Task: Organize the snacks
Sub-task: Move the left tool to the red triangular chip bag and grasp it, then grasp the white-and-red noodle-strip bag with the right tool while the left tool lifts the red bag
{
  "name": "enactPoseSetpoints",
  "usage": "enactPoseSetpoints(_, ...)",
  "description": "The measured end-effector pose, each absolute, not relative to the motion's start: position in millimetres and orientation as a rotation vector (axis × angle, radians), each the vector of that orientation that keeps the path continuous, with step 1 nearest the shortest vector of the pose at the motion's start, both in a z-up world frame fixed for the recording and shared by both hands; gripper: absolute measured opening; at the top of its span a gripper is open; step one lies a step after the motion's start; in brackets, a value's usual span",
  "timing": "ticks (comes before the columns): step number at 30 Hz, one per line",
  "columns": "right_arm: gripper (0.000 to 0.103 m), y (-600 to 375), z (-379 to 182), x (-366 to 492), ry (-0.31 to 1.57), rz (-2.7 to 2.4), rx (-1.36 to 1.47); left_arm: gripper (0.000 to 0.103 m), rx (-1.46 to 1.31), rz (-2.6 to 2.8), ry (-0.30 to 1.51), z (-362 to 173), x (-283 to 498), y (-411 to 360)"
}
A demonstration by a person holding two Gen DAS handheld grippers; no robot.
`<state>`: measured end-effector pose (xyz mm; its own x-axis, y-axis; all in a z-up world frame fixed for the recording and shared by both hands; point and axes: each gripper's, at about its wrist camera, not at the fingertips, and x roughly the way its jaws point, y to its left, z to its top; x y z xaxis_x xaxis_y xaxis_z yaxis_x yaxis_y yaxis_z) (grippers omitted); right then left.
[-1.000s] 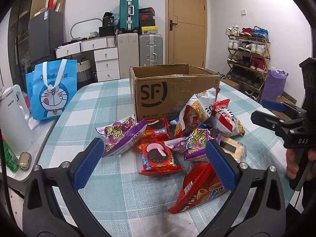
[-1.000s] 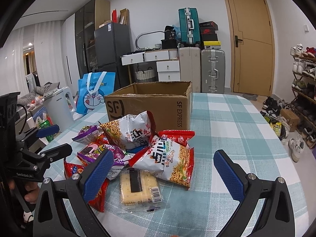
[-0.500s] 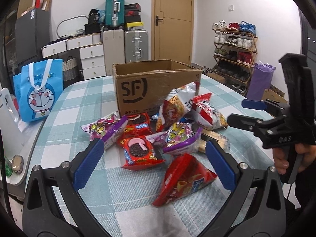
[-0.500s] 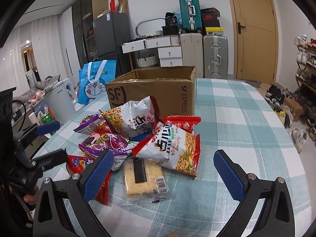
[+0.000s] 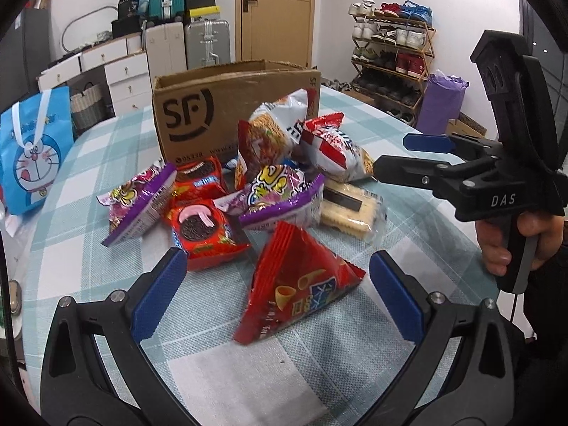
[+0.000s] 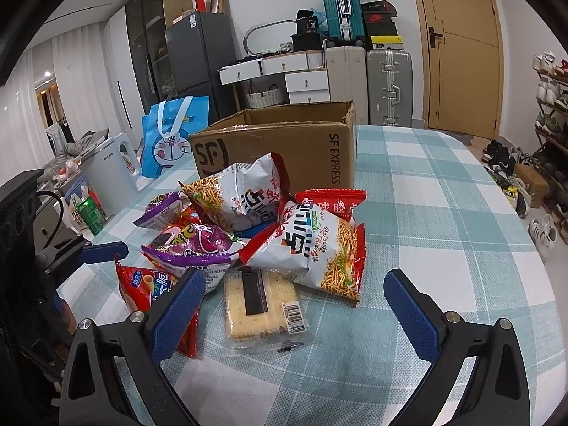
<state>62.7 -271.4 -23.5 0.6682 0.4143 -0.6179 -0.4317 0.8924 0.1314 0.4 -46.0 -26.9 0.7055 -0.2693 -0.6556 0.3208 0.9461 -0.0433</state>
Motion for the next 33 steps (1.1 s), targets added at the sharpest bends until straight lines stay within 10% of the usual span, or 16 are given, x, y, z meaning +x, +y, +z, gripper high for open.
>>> enactPoseSetpoints(5,0.103,-272,-28,68,0.713,0.461,-0.023,0.099,0.056,-0.352,0.741,-31,5,-45)
enactPoseSetpoints(16,0.103,-274,-33,97,0.764,0.457,0.058,0.051,0.064,-0.385,0.807,-41,13,-52)
enactPoseSetpoints(33,0.102,-280,-46,145,0.891,0.468,0.214,0.04,0.019,-0.398,0.791,-38,15,-44)
